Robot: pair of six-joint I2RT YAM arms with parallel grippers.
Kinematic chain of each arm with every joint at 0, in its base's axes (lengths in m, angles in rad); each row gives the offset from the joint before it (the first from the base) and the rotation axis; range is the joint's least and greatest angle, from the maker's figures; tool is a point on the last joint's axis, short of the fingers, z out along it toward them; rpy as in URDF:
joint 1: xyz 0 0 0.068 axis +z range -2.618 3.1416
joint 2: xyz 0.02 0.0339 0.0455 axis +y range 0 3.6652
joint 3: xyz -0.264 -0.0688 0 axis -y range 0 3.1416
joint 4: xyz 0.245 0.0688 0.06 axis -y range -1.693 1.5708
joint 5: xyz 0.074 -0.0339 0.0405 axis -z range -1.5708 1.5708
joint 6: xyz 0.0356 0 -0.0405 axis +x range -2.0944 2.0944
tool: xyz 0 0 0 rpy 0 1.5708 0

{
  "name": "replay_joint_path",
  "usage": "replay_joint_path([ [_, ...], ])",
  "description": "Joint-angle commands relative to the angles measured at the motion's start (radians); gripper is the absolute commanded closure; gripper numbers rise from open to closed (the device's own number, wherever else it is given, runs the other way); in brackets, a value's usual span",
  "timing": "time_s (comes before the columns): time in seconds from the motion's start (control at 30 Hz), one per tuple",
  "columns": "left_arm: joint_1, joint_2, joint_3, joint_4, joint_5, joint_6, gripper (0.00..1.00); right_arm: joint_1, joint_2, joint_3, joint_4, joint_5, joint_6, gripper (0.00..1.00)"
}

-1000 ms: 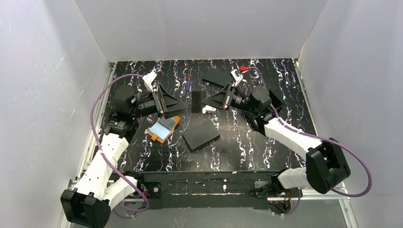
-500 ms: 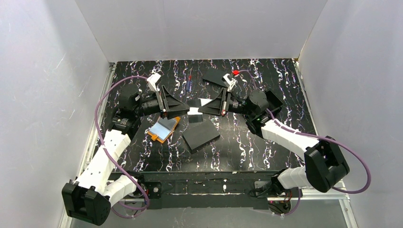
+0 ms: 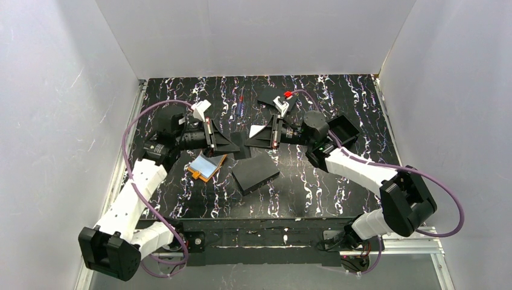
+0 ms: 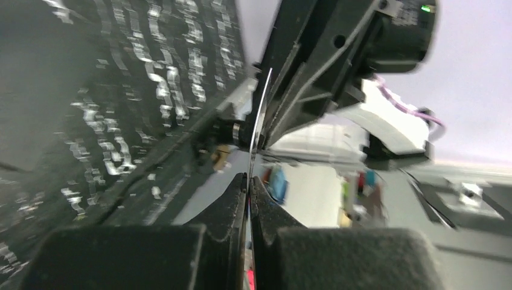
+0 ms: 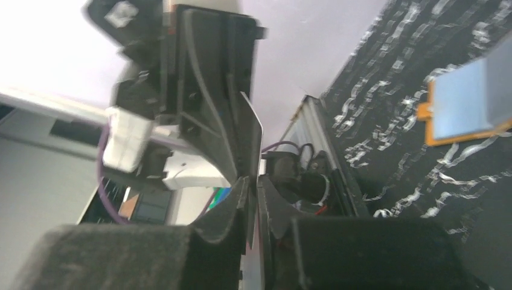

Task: Put the credit cards into the card holder
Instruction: Pick up the credit card from the storage box, then insert the credit card into the card holder.

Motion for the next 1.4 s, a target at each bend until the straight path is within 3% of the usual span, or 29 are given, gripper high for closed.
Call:
replay_joint_path([
  [0.0, 0.001, 0.048, 0.167, -0.565, -0.413, 0.321, 1.00, 0.005, -0.027, 0.118, -0.344, 0.174, -0.281, 0.75],
  [0.07, 0.040, 0.061, 0.180, -0.633, -0.500, 0.356, 1.00, 0.006, -0.034, 0.145, -0.475, 0.271, -0.396, 0.65],
  [0.2, 0.237, 0.084, 0.108, -0.595, -0.418, 0.390, 1.00, 0.007, 0.008, 0.185, -0.577, 0.364, -0.523, 0.58],
  [0.4, 0.408, 0.134, 0.032, -0.507, -0.395, 0.427, 1.00, 0.051, 0.181, 0.241, -0.505, 0.345, -0.559, 0.61],
  [0.6, 0.439, 0.155, -0.058, -0.389, -0.439, 0.408, 1.00, 0.135, 0.436, 0.415, -0.471, 0.317, -0.577, 0.63],
  [0.8, 0.465, 0.200, -0.126, -0.328, -0.456, 0.417, 1.00, 0.177, 0.623, 0.559, -0.459, 0.290, -0.578, 0.80],
  [0.93, 0.471, 0.250, -0.150, -0.290, -0.428, 0.410, 1.00, 0.180, 0.700, 0.608, -0.452, 0.280, -0.574, 0.86],
  [1.17, 0.487, 0.392, -0.212, -0.127, -0.300, 0.303, 1.00, 0.180, 0.784, 0.683, -0.494, 0.304, -0.626, 0.87],
  [1.37, 0.487, 0.370, -0.304, 0.004, -0.303, 0.298, 1.00, 0.173, 0.841, 0.713, -0.503, 0.306, -0.657, 0.88],
])
